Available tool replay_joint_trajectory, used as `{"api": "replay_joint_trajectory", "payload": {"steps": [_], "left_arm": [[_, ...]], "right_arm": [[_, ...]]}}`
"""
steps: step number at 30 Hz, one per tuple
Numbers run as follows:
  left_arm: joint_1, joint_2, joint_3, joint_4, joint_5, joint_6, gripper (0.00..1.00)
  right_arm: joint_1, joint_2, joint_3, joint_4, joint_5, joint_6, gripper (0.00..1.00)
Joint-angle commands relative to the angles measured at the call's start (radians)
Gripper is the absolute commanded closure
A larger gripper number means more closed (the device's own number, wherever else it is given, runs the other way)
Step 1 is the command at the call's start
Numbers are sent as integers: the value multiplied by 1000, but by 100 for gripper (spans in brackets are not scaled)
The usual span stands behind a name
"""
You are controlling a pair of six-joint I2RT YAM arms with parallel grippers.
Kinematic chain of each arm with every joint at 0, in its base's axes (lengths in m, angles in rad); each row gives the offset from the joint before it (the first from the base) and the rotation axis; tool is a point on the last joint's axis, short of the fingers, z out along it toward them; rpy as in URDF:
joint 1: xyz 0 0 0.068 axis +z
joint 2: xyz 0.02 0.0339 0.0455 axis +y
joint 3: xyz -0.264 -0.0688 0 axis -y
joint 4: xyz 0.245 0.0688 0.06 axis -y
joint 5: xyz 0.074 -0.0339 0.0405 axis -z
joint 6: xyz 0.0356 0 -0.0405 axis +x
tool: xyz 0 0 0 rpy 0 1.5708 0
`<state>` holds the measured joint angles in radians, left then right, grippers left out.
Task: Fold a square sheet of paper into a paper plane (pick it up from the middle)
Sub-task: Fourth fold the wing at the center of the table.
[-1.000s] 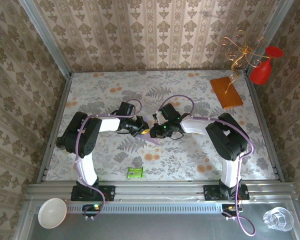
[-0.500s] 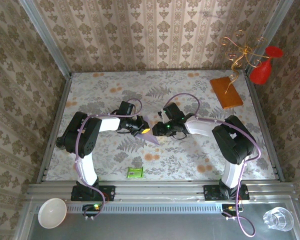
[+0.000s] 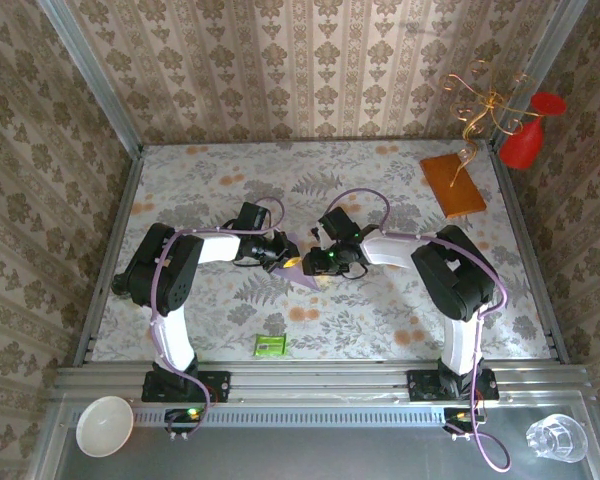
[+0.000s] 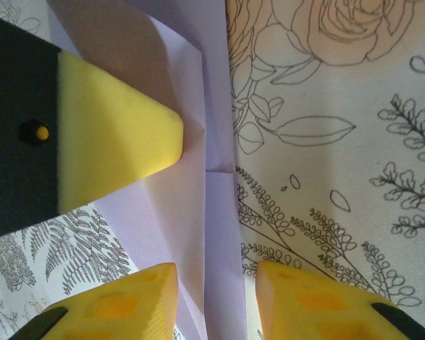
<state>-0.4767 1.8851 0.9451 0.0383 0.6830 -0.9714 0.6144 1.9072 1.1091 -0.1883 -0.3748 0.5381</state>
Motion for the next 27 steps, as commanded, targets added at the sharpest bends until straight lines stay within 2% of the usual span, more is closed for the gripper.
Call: {"api": "replay_joint_trajectory", "payload": {"steps": [1,9,27], "left_arm": [[0,13,20,12,25,24,87],[2,5,23,25,33,15,86],[56,-41,7,17,20,34,86]], "right_arm": [[7,37,24,-56,-13,-24,66],[10,67,20,-77,0,-32,73],[10,83,8,-76,10,-27,77]]}}
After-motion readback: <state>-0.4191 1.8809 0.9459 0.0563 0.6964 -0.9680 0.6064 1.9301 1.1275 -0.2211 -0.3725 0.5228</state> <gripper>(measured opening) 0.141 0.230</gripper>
